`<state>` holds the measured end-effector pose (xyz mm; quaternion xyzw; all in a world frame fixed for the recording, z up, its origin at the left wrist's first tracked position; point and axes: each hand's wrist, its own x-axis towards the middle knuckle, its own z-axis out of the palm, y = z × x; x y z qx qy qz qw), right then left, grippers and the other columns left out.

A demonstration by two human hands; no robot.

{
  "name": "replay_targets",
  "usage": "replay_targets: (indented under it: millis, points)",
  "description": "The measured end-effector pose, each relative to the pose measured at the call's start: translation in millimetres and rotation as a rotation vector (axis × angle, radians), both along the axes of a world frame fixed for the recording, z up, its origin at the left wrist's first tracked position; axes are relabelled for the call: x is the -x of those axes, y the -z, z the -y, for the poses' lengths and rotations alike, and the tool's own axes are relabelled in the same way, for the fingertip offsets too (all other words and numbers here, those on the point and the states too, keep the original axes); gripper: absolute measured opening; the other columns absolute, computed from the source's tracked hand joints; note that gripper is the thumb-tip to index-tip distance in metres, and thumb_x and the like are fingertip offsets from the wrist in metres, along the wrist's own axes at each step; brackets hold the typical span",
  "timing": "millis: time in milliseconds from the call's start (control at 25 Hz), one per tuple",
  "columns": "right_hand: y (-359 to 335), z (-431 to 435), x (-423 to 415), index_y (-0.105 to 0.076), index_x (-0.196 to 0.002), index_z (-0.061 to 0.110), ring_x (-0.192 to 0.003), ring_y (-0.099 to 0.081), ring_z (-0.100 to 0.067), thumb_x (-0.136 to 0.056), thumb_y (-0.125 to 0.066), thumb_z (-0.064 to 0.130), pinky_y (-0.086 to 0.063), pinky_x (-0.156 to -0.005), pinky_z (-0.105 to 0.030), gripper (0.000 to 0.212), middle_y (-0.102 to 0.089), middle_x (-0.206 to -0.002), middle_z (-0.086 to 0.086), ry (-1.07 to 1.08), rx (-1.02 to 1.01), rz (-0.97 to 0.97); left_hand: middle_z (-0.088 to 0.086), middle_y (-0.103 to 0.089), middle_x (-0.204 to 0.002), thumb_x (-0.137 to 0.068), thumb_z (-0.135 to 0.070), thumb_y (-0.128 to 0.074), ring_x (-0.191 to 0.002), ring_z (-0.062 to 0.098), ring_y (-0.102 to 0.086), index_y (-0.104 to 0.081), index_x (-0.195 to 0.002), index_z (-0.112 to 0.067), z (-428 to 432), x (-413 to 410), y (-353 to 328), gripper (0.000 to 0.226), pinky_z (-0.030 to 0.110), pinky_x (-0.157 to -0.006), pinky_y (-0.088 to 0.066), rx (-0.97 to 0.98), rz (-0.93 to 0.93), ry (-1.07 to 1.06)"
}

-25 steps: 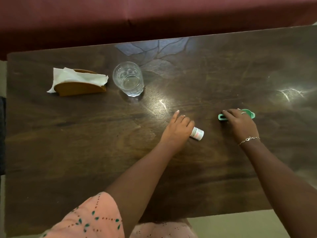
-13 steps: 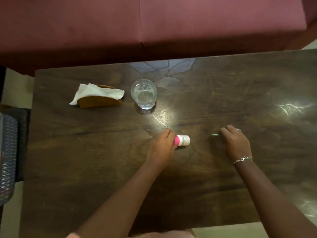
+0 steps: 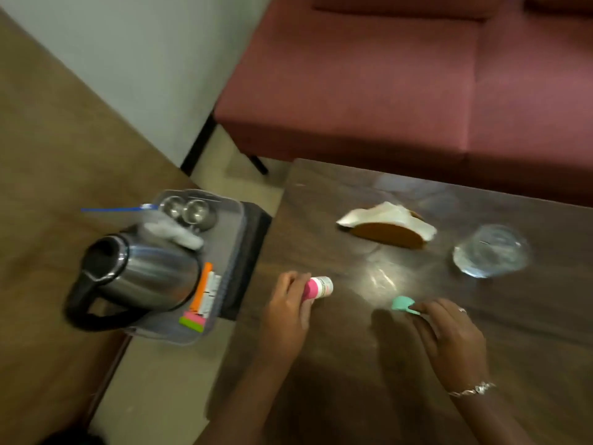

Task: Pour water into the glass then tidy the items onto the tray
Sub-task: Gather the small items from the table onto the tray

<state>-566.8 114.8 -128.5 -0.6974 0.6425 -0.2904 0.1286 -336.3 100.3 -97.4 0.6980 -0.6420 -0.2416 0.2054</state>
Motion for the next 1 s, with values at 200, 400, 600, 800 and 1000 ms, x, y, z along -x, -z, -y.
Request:
replay_targets:
  millis: [200, 400, 600, 800, 1000]
  points:
    - [-7, 48, -118, -0.067, -0.074, 0.007, -0.064, -0.065, -0.030, -0.076, -0.062, 0.014, -0.036, -0.063, -0.024, 0.009, -0.068, -0.074, -0.010, -0.148, 0.024, 0.042, 0.014, -0.059, -0.100, -0.080, 0.006, -0.060, -0.090, 0.028, -0.059, -0.060, -0.100, -0.002, 24, -133, -9, 0.022, 0.033, -0.077, -0.048, 0.179, 0.125, -0.200]
    - [-6, 71, -190, -0.069, -0.074, 0.006, -0.063, -0.064, -0.031, -0.070, -0.065, 0.010, -0.049, -0.054, -0.030, 0.006, -0.069, -0.074, -0.010, -0.208, -0.010, 0.052, 0.010, -0.051, -0.117, -0.087, -0.002, -0.051, -0.102, 0.026, -0.052, -0.054, -0.111, -0.007, 63, -206, 26, 0.025, 0.037, -0.081, -0.046, -0.089, 0.328, -0.112]
    - [-2, 79, -220, -0.068, -0.073, 0.004, -0.058, -0.063, -0.028, -0.065, -0.078, -0.002, -0.053, -0.049, -0.033, 0.014, -0.068, -0.073, -0.011, -0.217, -0.031, 0.053, 0.009, -0.048, -0.120, -0.085, 0.002, -0.049, -0.108, 0.026, -0.049, -0.051, -0.116, -0.009, 91, -228, 69, 0.033, 0.037, -0.084, -0.046, -0.204, 0.389, 0.062]
    - [4, 81, -239, -0.068, -0.074, 0.002, -0.057, -0.062, -0.023, -0.066, -0.077, -0.004, -0.053, -0.045, -0.035, 0.013, -0.068, -0.075, -0.009, -0.171, -0.072, 0.085, 0.011, -0.046, -0.120, -0.081, 0.007, -0.049, -0.108, 0.028, -0.048, -0.049, -0.115, -0.008, 90, -232, 97, 0.036, 0.038, -0.083, -0.046, -0.326, 0.419, 0.159]
    - [2, 116, -283, -0.066, -0.075, -0.001, -0.060, -0.062, -0.024, -0.072, -0.073, -0.002, -0.054, -0.052, -0.033, 0.007, -0.067, -0.077, -0.012, -0.294, -0.082, 0.132, 0.012, -0.055, -0.120, -0.074, 0.009, -0.060, -0.106, 0.027, -0.057, -0.049, -0.125, -0.007, 72, -236, 92, 0.054, 0.033, -0.080, -0.054, -0.114, 0.332, 0.010]
